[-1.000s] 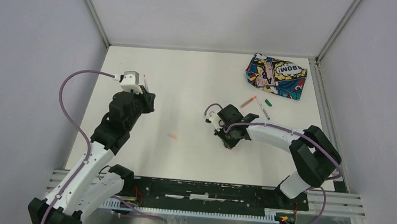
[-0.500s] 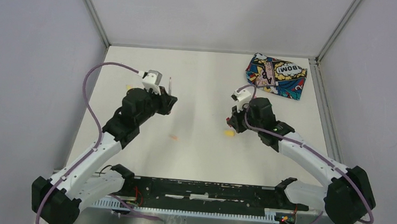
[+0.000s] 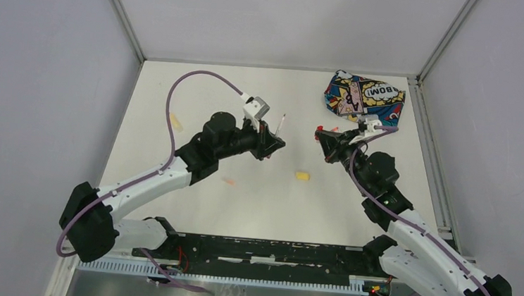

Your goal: Insert the pens into the pen caps

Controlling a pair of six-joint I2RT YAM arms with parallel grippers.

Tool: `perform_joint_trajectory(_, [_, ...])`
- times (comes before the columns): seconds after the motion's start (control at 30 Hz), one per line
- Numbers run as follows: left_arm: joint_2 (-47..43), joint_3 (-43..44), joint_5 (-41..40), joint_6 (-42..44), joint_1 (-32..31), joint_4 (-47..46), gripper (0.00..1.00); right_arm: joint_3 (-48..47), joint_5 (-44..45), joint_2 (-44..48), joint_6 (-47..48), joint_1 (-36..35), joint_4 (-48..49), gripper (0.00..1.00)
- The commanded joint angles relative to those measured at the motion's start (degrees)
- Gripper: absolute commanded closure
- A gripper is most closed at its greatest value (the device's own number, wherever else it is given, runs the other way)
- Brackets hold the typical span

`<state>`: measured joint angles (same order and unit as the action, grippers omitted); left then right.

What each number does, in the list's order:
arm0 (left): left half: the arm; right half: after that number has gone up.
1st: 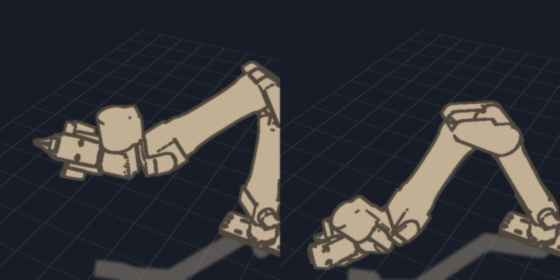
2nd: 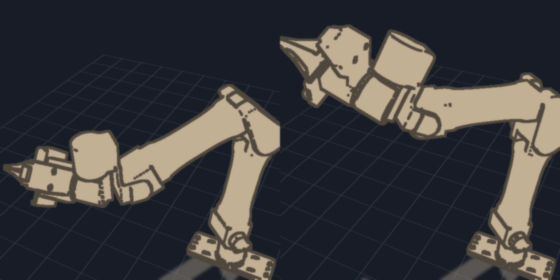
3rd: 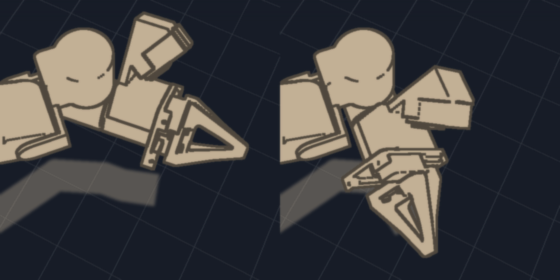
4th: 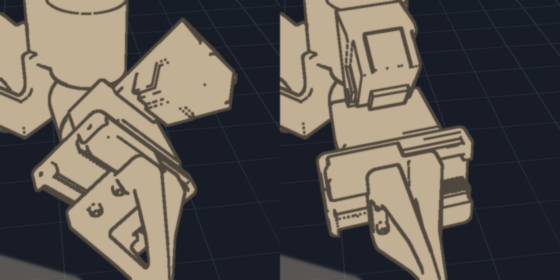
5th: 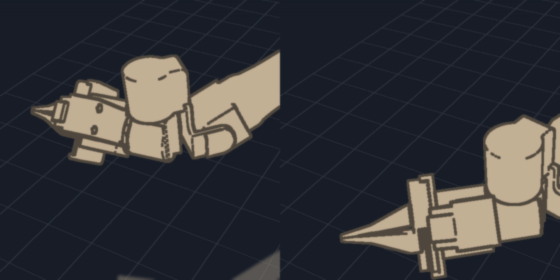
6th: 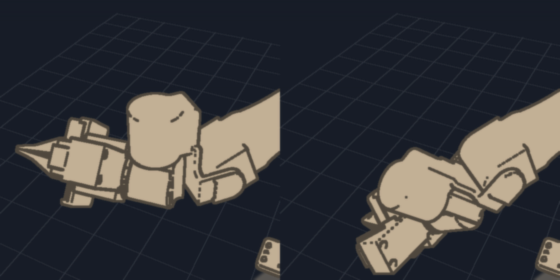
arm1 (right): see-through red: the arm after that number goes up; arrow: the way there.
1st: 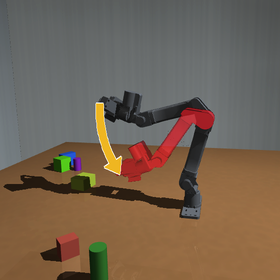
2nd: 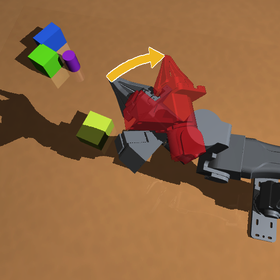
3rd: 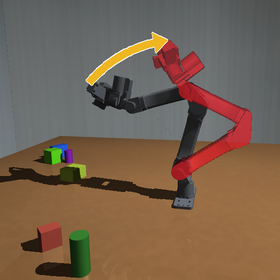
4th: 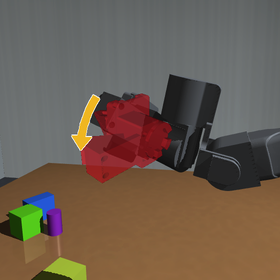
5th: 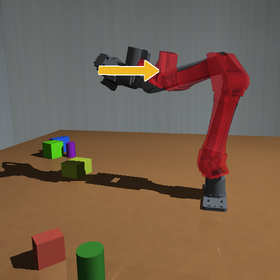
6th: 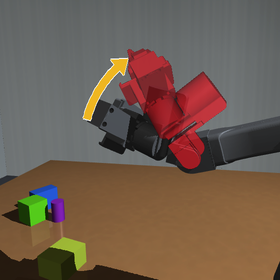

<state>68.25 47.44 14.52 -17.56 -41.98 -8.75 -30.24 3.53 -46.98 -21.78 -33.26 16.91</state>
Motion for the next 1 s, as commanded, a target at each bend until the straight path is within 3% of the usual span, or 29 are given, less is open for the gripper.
perform_joint_trajectory(0.0, [3.44, 6.41, 7.66, 4.51, -1.21, -7.02, 0.98, -0.48, 0.11, 2.31, -3.67, 0.41, 9.18, 1.0])
perform_joint_trajectory(0.3, [7.56, 11.54, 9.5, 5.23, -1.61, -9.15, 0.98, -4.3, -2.8, 3.02, -2.43, 0.82, 11.24, 1.0])
perform_joint_trajectory(0.67, [6.84, 9.72, 11.13, 5.09, -2.59, -8.4, 0.98, -2.51, -1.15, 4.88, -5.63, 0.83, 21.75, 1.0])
perform_joint_trajectory(0.97, [7.71, 11.01, 11.93, 8.36, -5.12, -4.7, 0.98, -3.81, -4.66, 2.78, -7.45, 0.82, 27.63, 1.0])
